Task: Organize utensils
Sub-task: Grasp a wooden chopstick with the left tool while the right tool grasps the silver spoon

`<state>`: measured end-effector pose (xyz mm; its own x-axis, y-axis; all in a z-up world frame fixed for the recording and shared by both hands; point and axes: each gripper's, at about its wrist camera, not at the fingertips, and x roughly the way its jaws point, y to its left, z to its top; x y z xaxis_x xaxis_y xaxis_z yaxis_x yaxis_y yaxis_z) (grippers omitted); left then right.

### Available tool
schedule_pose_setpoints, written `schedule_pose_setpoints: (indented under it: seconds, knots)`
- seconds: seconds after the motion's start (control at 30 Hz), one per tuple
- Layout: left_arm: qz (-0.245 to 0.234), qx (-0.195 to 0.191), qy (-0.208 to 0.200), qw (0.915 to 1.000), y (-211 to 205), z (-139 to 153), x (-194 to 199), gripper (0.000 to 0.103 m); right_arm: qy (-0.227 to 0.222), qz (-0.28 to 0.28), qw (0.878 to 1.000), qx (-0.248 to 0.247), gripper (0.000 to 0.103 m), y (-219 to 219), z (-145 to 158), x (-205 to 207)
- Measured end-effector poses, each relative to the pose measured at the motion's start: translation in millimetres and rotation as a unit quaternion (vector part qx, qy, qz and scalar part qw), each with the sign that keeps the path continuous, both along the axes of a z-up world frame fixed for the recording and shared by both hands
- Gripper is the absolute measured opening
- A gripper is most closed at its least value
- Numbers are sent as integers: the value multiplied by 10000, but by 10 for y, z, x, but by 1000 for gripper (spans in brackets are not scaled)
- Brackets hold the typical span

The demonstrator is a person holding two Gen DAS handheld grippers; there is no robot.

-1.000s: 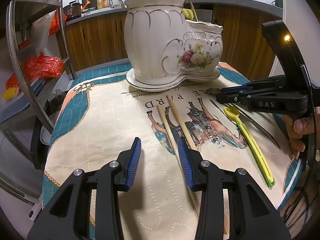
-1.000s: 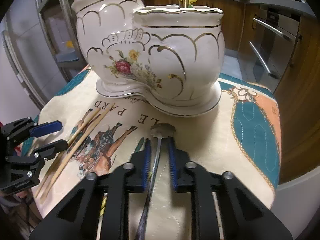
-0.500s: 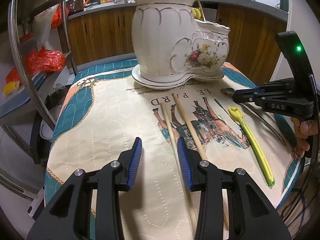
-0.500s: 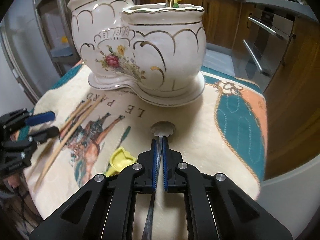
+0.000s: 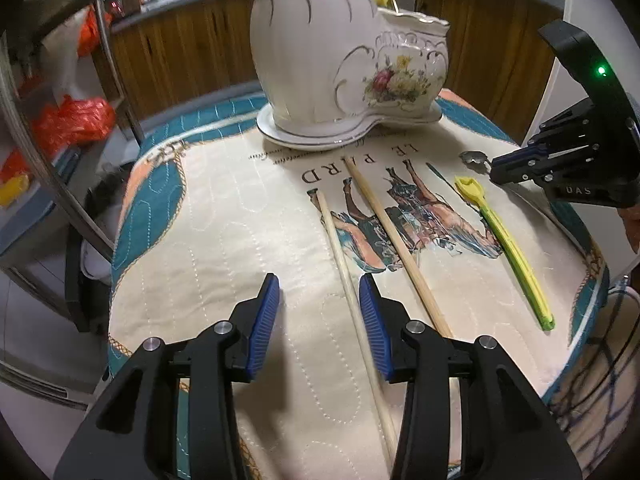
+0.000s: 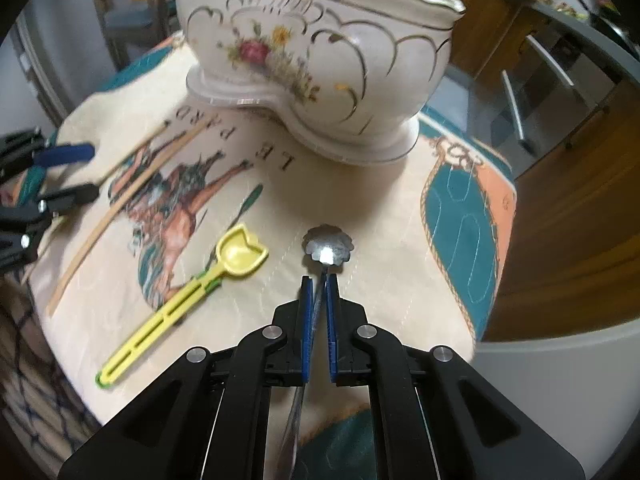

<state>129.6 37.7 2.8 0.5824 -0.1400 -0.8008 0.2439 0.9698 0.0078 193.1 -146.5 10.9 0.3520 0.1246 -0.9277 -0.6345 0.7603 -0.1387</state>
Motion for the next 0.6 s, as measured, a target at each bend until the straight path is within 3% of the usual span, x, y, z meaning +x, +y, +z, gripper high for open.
schedule_pose_setpoints:
  seconds: [0.23, 0.6]
  knots:
    - [-300, 307, 606, 9972, -61, 36, 243, 44, 470, 38, 9984, -322, 8, 94, 11, 111]
    - [-466, 484, 1326, 9889, -92, 49, 543, 45, 871, -199, 9957, -255, 13, 17, 9, 265]
